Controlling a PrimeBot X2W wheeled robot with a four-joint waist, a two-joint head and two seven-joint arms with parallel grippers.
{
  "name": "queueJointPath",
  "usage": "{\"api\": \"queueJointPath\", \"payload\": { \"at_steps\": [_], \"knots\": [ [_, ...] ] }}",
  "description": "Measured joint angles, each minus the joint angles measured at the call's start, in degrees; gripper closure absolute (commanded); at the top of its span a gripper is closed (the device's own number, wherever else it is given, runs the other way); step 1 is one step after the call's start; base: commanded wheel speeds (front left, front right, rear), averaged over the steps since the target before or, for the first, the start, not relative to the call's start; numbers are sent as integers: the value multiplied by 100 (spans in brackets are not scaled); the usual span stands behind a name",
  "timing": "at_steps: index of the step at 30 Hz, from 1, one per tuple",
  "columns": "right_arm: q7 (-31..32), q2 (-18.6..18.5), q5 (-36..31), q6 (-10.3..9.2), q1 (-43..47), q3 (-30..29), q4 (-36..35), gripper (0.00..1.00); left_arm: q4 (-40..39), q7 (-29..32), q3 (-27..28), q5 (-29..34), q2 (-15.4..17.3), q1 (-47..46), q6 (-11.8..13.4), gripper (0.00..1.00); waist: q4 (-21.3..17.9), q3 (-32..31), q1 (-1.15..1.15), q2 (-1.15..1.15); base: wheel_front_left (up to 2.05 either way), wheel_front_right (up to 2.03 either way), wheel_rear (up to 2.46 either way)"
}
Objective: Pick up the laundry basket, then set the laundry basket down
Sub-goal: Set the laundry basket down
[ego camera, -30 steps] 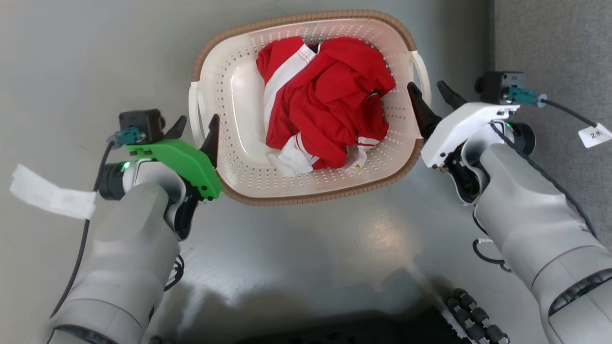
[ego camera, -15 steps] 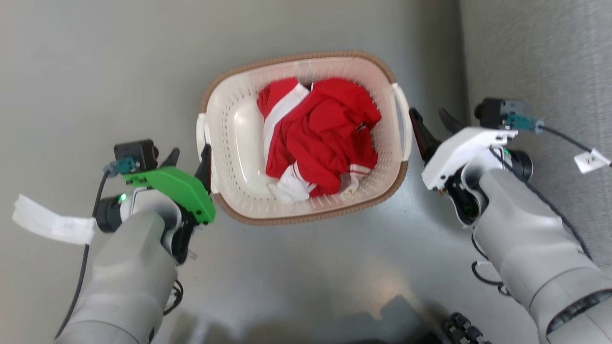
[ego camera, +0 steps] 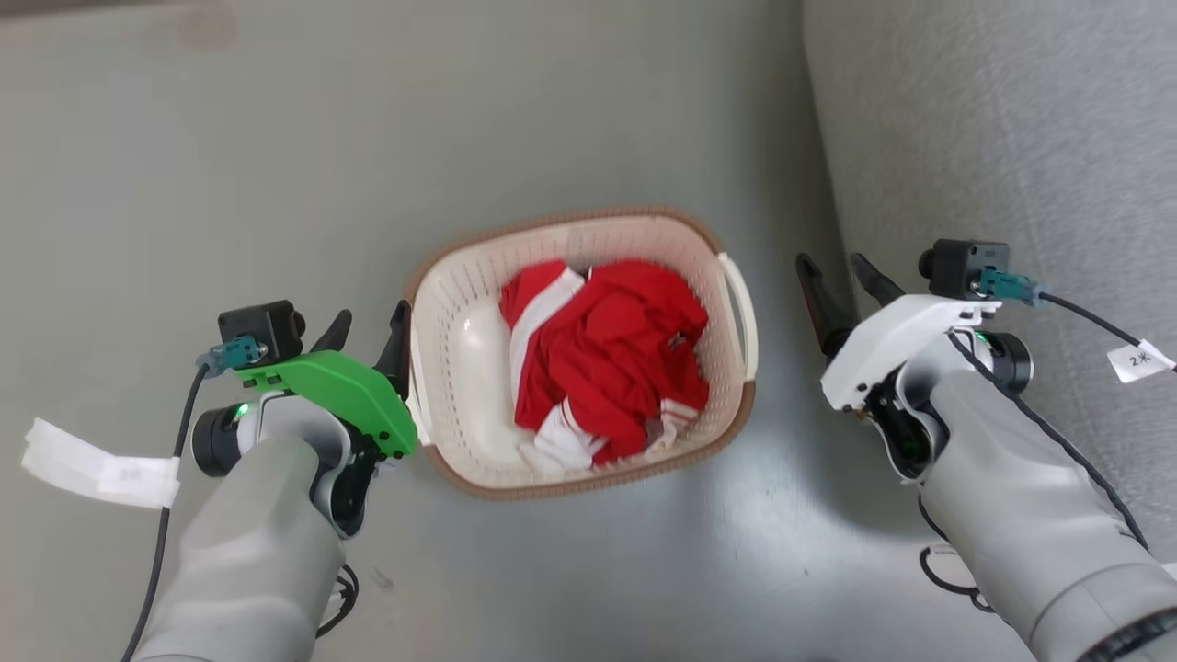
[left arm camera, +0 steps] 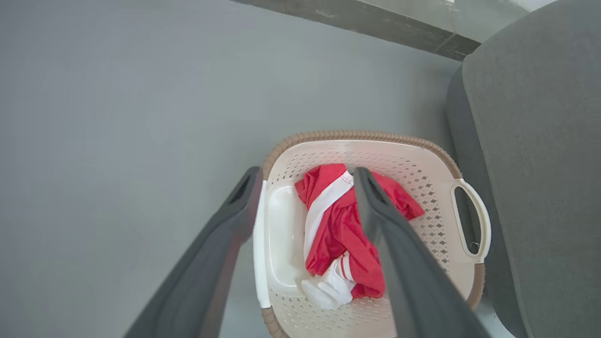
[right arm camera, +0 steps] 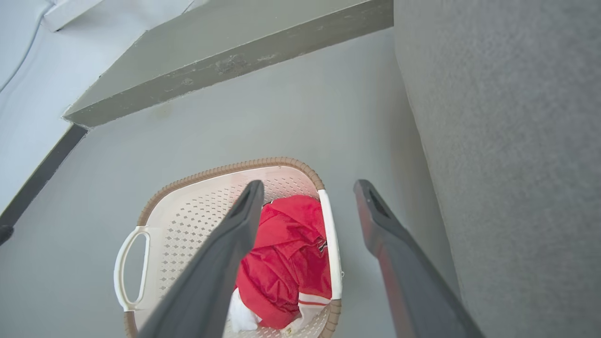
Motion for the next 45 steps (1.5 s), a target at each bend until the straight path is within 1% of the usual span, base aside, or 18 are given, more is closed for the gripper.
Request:
{"api": "queueJointPath", "payload": {
  "at_steps": [3,8,9,16,23,27,28,29,34,39,45],
  "knots": [
    [0,-125,-286,0,168,3,-203,0,-174,0,108,51,31,159,0,0,-6,-330,0,0,0,0,0],
    [0,-222,-533,0,420,-103,-542,0,-449,0,278,138,70,480,0,0,5,-742,0,0,0,0,0],
    [0,-220,-510,0,547,-252,-684,0,-577,0,363,253,76,565,0,0,14,-908,0,0,0,0,0],
    [0,-196,-708,0,1037,-426,-1176,0,-1043,0,679,355,73,1118,0,0,48,-1484,0,0,0,0,0],
    [0,-268,-918,-12,1467,-697,-1657,0,-1535,0,969,549,79,1476,0,0,84,-1958,0,0,0,0,0],
    [0,-266,-1027,-67,1657,-825,-2018,0,-1894,0,1204,766,144,1708,2,0,116,-2224,0,0,0,0,0],
    [0,-265,-1063,-69,1690,-866,-2119,0,-1976,0,1255,799,160,1758,4,0,124,-2280,0,0,0,0,0],
    [0,-260,-1095,-111,1721,-906,-2223,0,-2071,0,1302,823,177,1812,9,0,132,-2333,0,0,0,0,0],
    [0,-230,-1287,-144,1873,-1028,-2661,0,-2566,0,1557,1090,233,2012,60,0,165,-2530,0,0,0,0,0],
    [-1,-170,-1416,-219,2046,-1165,-3012,0,-3031,-1,1764,1294,256,2168,115,0,176,-2616,0,0,0,0,0],
    [-1,-210,-1642,-307,2269,-1327,-3328,0,-3422,-1,1869,1547,253,2461,118,0,174,-2655,0,0,0,0,0]
  ]
}}
